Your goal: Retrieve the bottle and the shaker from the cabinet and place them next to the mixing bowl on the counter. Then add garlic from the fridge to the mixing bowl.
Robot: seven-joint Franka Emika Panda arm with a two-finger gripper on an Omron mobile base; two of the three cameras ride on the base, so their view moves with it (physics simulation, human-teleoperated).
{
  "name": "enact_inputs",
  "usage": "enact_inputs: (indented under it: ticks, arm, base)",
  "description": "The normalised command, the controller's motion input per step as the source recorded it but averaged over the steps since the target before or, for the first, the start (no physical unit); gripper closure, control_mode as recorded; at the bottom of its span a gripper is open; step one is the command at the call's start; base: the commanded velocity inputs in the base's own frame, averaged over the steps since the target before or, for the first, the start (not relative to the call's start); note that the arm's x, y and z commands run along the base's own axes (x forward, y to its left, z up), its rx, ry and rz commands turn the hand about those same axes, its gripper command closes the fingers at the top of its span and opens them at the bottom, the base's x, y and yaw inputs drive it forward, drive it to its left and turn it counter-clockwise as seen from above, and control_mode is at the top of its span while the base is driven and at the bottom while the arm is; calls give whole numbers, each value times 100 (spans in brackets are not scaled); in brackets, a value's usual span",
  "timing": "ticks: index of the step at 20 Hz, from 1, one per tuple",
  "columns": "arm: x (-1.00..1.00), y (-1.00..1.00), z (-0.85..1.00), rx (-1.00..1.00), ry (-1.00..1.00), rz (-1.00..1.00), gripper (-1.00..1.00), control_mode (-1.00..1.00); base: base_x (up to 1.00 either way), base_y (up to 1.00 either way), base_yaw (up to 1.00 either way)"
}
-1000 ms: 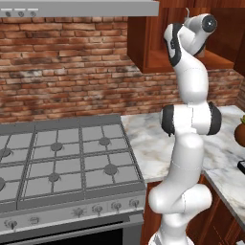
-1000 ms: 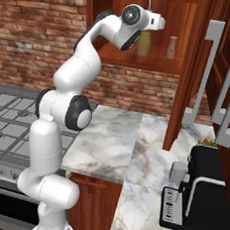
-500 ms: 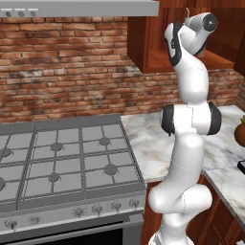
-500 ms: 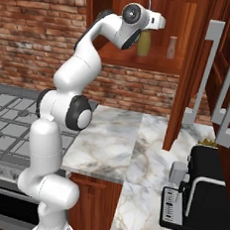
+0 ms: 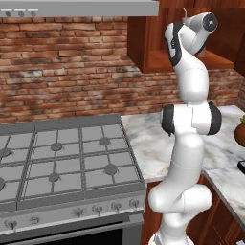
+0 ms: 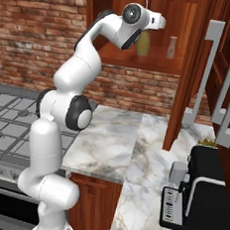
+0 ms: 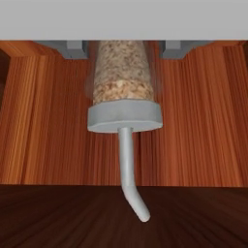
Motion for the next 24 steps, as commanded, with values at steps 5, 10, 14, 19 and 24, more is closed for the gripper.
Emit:
enact_inputs:
  ticks: [5, 10, 14, 19, 24]
  arm:
    - [0, 0, 0, 0, 0, 0, 100, -100]
    - [0, 0, 0, 0, 0, 0, 100, -100]
    - [0, 0, 0, 0, 0, 0, 100, -100]
    - [0, 0, 0, 0, 0, 0, 100, -100]
    - [-3, -2, 0, 0, 0, 0, 100, -100]
  base:
    - [0, 0, 0]
    - [0, 0, 0]
    - [0, 0, 0]
    - [0, 0, 0]
    - [0, 0, 0]
